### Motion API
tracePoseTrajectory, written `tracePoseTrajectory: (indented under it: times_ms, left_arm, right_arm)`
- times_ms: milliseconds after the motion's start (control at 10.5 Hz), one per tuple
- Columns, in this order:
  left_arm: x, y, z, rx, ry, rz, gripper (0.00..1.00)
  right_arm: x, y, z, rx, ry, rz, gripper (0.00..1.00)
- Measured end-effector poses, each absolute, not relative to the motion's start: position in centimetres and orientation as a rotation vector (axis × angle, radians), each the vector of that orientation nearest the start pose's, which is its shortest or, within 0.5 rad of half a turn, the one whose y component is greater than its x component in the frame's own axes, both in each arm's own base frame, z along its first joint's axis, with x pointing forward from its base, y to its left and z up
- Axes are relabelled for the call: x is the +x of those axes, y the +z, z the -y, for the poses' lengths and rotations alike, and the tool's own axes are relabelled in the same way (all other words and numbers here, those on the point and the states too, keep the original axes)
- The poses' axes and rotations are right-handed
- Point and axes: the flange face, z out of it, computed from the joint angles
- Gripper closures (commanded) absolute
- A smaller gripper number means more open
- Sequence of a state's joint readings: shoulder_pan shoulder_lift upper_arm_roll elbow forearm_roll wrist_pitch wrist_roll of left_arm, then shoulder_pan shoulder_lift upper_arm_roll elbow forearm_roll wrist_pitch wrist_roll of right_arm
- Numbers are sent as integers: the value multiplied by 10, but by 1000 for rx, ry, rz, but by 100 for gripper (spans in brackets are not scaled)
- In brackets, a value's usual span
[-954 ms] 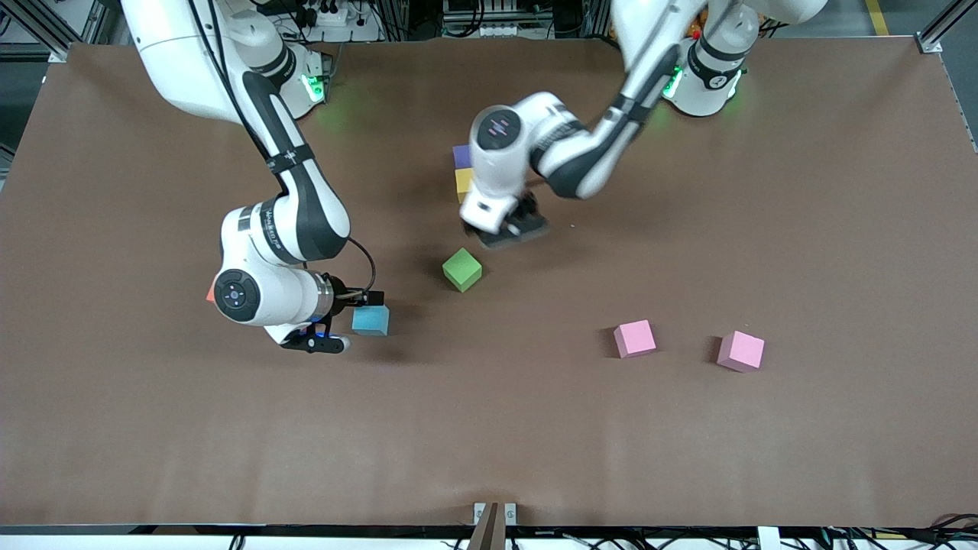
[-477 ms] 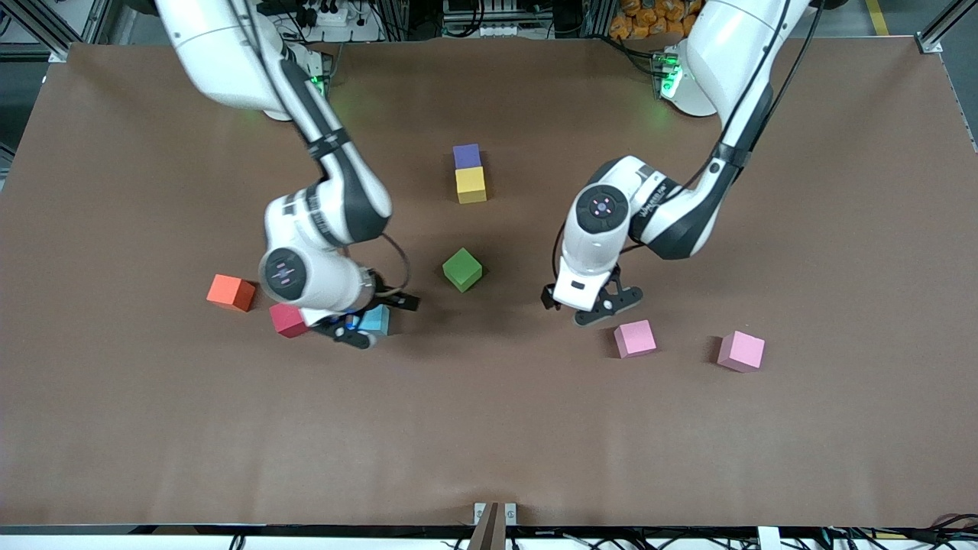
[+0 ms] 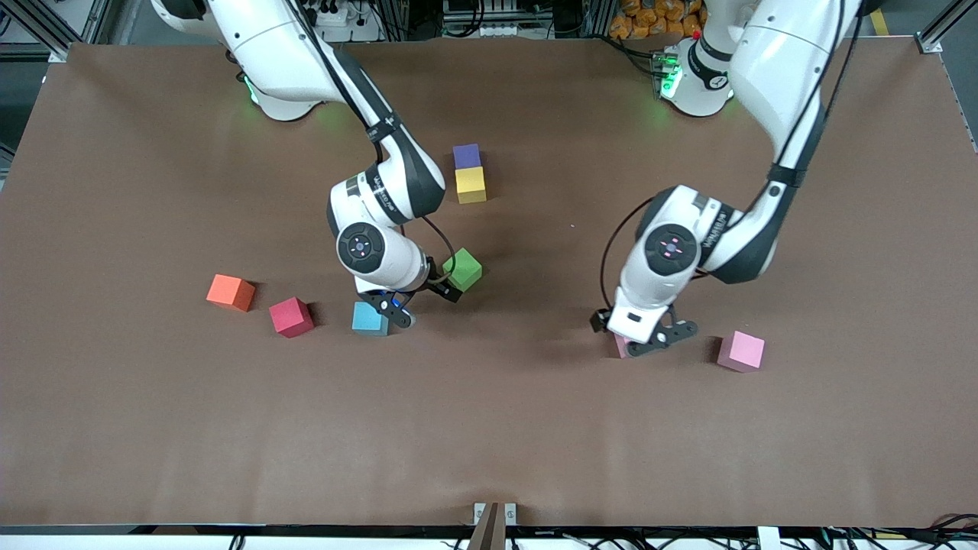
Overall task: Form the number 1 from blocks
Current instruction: 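Grasp the green block with the right gripper while the left gripper grasps pink, then place the green block against the yellow block with the right gripper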
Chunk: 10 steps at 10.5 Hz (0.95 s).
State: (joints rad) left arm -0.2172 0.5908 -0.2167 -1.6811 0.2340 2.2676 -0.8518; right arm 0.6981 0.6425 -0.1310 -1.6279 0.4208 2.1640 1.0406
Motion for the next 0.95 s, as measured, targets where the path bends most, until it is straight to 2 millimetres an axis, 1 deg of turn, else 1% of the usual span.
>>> tracePoseTrajectory:
  times_ms: [95, 286, 477, 668, 763, 859, 954]
  left_arm:
    - [636, 266, 257, -3076, -79, 454, 0]
    - [646, 253, 251, -3091, -60, 400, 0]
    - [647, 242, 254, -3095, -39, 372, 0]
    - [646, 235, 254, -3094, -23, 354, 0]
    - [646, 232, 254, -3094, -16, 341, 0]
    - [646, 230, 253, -3092, -9, 332, 0]
    - [645, 225, 252, -3091, 2, 312, 0]
  right_arm:
    - [555, 239, -394, -2800, 401, -1091, 0]
    - [547, 230, -401, -2780, 440, -1130, 0]
    - [540, 219, -408, -2792, 459, -1134, 0]
    - [536, 213, -411, -2802, 468, -1132, 0]
    - [535, 211, -412, -2805, 470, -1131, 22]
    - [534, 208, -413, -2809, 474, -1130, 56]
    - [531, 204, -415, -2815, 476, -1125, 57]
